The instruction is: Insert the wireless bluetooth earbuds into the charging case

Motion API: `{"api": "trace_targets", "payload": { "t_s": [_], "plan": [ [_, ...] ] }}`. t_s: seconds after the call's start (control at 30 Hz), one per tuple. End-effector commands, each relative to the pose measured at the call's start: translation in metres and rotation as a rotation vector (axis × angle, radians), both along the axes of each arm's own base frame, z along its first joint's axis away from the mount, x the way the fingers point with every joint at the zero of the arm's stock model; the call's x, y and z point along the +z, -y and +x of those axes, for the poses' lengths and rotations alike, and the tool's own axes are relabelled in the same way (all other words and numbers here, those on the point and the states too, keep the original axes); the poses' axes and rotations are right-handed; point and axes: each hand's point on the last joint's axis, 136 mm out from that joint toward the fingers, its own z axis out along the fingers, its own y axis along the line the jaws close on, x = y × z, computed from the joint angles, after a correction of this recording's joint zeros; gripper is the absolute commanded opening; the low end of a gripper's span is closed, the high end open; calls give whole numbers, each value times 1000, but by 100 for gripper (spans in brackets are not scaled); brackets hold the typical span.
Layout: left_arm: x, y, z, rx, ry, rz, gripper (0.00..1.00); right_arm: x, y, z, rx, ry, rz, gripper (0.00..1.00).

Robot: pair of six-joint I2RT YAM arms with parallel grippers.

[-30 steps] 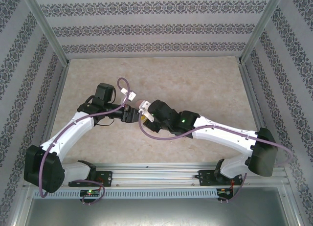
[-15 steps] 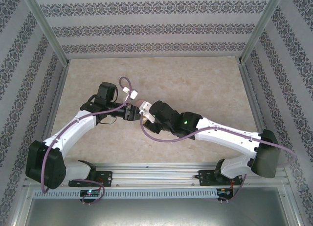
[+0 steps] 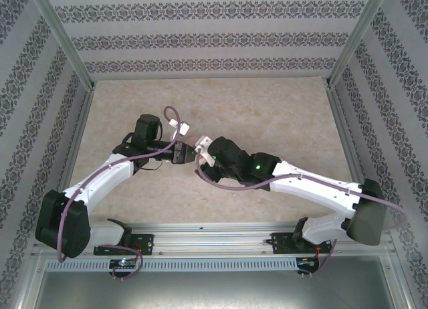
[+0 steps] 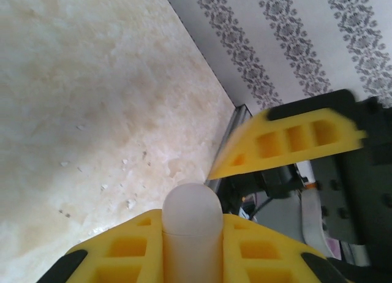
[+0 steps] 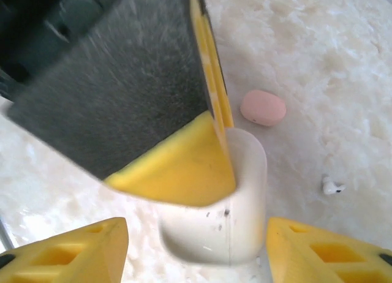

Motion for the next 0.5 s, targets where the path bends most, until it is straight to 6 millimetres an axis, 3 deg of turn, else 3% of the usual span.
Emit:
{"api": "trace_targets", "payload": {
  "t_s": [0.0, 0.27, 0.47],
  "plan": [
    [16, 2, 22, 64, 95, -41, 5, 25, 9, -3, -47, -68, 163, 63],
    [52, 3, 18, 61, 281, -176, 6, 77, 46, 1, -140, -199, 566, 65],
    [93, 0, 3, 32, 479, -372, 6, 96, 61, 9, -138, -370, 777, 66]
  ]
}}
